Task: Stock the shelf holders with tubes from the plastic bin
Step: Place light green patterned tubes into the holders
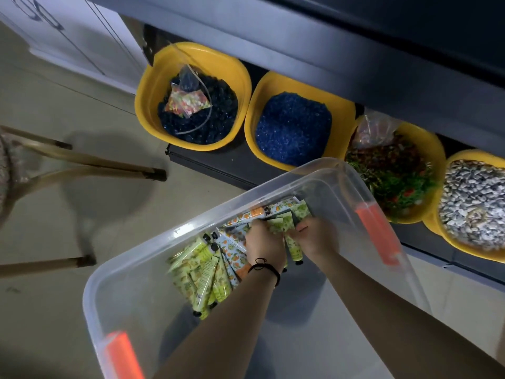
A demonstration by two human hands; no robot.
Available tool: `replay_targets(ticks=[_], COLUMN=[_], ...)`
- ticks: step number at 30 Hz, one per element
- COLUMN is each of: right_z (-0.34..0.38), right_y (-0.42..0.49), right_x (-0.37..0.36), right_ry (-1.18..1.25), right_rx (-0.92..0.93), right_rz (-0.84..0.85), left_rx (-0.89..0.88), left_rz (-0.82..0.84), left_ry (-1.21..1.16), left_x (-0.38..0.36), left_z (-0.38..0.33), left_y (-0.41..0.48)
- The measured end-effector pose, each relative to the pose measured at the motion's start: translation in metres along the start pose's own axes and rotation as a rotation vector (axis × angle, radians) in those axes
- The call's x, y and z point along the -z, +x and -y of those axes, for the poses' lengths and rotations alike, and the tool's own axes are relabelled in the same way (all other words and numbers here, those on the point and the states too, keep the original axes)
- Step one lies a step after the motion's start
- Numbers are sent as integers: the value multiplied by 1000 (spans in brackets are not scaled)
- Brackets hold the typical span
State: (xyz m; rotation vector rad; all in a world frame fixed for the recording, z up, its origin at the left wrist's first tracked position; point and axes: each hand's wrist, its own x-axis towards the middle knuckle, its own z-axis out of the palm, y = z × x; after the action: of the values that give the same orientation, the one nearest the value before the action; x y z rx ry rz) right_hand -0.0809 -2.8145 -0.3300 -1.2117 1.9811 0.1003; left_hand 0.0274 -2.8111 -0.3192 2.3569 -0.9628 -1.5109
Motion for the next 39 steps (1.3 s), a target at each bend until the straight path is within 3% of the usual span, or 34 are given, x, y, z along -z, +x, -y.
replay_targets(ticks=[4,10,18,21,27,31,35,39], right_z=[-5,5,44,66,112,158,215,276], right_y=[-2,-24,-80,-103,-174,-236,-298,-353], right_x=[2,10,52,79,149,218,293,369], right_ry=[49,151,117,80,-18,-17,31,55], right_rx=[-3,-10,189,228,381,535,637,696], right_rz=[27,52,55,9,-179,-294,-425,-452], left_rx=[-32,-200,-556,-615,-741,-855,-989,-1142], left_rz=[0,172,223,249,201,226,141,92], left_ry=[45,136,331,320,410,408,373,467], left_x=[-1,27,101,135,232,318,404,479], left_z=[-1,-5,-29,-49,-103,-171,-245,-308], left_y=[-6,-15,-49,-71,-128,-178,-233,-291])
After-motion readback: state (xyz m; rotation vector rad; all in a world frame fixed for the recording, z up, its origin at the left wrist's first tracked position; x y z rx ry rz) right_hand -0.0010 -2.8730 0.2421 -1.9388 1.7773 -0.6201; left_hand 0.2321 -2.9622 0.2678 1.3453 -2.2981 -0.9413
